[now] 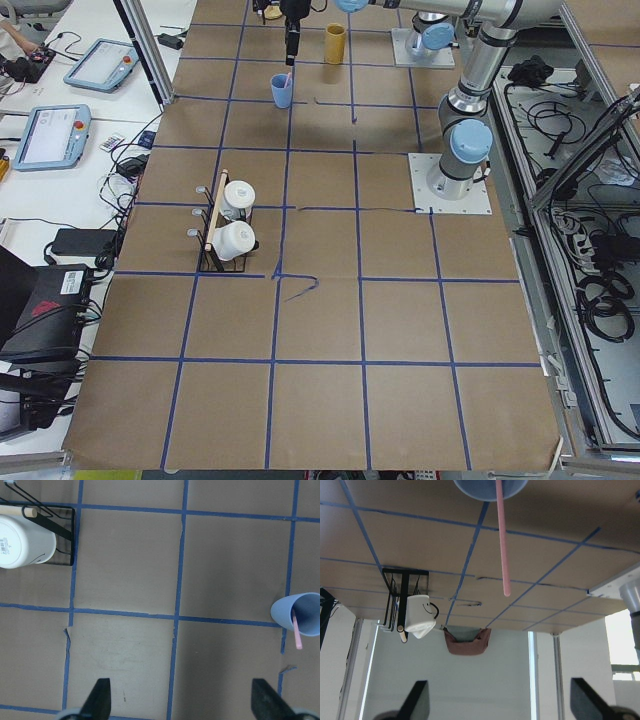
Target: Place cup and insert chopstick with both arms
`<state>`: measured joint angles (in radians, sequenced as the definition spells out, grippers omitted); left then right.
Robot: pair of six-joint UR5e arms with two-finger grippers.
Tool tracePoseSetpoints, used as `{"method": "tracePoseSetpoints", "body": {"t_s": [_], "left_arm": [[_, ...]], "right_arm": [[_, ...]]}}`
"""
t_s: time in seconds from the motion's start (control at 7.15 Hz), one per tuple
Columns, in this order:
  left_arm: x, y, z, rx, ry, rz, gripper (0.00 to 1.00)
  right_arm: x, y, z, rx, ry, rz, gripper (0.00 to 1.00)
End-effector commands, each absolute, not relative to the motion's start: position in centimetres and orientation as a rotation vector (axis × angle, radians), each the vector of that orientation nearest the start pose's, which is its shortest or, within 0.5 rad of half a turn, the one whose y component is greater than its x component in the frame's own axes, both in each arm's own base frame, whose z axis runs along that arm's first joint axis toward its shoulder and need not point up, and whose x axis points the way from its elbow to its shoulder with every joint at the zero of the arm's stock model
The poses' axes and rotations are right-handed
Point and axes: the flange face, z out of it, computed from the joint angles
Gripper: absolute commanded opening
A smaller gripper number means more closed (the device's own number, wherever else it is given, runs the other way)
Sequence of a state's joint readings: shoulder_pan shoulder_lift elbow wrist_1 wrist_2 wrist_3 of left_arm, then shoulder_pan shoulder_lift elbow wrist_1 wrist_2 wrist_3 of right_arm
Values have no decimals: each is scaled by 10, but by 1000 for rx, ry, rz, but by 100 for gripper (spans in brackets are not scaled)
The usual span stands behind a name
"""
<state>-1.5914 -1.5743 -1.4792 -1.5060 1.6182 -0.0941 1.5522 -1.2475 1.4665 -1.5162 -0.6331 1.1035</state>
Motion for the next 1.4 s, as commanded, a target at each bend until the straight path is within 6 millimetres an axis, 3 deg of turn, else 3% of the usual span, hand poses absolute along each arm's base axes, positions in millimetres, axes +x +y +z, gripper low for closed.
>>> {"method": "tracePoseSetpoints", "body": {"t_s": [0.0, 0.28, 0.56, 0.84, 0.98, 1.26], "left_arm": [[-138, -504, 540, -111, 3088, -251, 100], [-138, -503, 543, -113, 3091, -270, 100], [-137, -502, 545, -106, 3092, -277, 100], [-136, -502, 546, -111, 3090, -279, 100], [-136, -502, 546, -108, 3088, -279, 100], [-136, -502, 545, -108, 3089, -277, 100]], "right_arm": [[180, -585, 429, 1302, 2224, 560, 100], [151, -578, 448, 1025, 2569, 315, 100], [122, -546, 475, 522, 3027, 156, 100], [113, -535, 487, 163, 3129, 132, 100], [113, -523, 504, 47, 3148, 81, 100], [114, -502, 507, 28, 3175, 57, 100]]}}
